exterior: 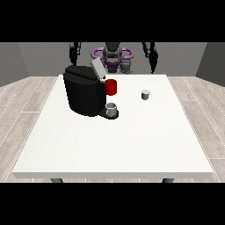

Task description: Insert the coffee pod into the coffee machine and close the lid

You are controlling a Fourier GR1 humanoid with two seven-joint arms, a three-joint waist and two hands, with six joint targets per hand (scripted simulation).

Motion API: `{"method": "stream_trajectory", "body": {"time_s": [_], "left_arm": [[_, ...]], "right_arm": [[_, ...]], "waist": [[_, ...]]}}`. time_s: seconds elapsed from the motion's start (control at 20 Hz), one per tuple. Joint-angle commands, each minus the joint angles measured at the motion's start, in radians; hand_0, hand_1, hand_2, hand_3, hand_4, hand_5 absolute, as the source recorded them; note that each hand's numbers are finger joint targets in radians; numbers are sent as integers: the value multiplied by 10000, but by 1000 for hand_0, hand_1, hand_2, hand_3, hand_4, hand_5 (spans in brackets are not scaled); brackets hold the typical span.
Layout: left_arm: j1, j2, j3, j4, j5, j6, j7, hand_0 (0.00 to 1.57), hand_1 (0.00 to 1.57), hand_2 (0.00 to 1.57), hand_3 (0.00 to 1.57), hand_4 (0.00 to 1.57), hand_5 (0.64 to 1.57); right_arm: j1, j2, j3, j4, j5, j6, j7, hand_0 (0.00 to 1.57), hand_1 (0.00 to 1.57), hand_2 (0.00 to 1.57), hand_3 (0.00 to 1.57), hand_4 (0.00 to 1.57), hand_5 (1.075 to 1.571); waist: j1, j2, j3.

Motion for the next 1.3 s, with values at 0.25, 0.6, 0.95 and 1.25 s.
{"method": "stream_trajectory", "body": {"time_s": [0.25, 0.6, 0.95, 1.25], "left_arm": [[-303, 1618, -771, -503, -1627, -1038, -1036, 0, 0, 0, 0, 0, 1571], [-1448, 2882, -242, 905, -2695, -1227, -1375, 0, 0, 0, 0, 0, 1571], [-3085, 3805, 208, 2351, -3142, -1791, -658, 0, 0, 0, 0, 0, 1571], [-4155, 4241, 312, 4032, -3900, -1738, -1382, 0, 0, 0, 0, 0, 1571]], "right_arm": [[-156, 229, -603, 675, -116, -478, -46, 0, 0, 0, 0, 0, 1571], [-703, 656, 53, 306, 1881, -2274, -152, 0, 0, 0, 0, 0, 1571], [-1213, 747, 171, 508, 1922, -2121, -283, 0, 0, 0, 0, 0, 1571], [-2089, 1085, 346, 334, 1925, -2202, 437, 0, 0, 0, 0, 0, 1571]], "waist": [[-110, 20, 221], [-922, 874, 211], [-1489, 1626, 216], [-1864, 2686, 208]]}}
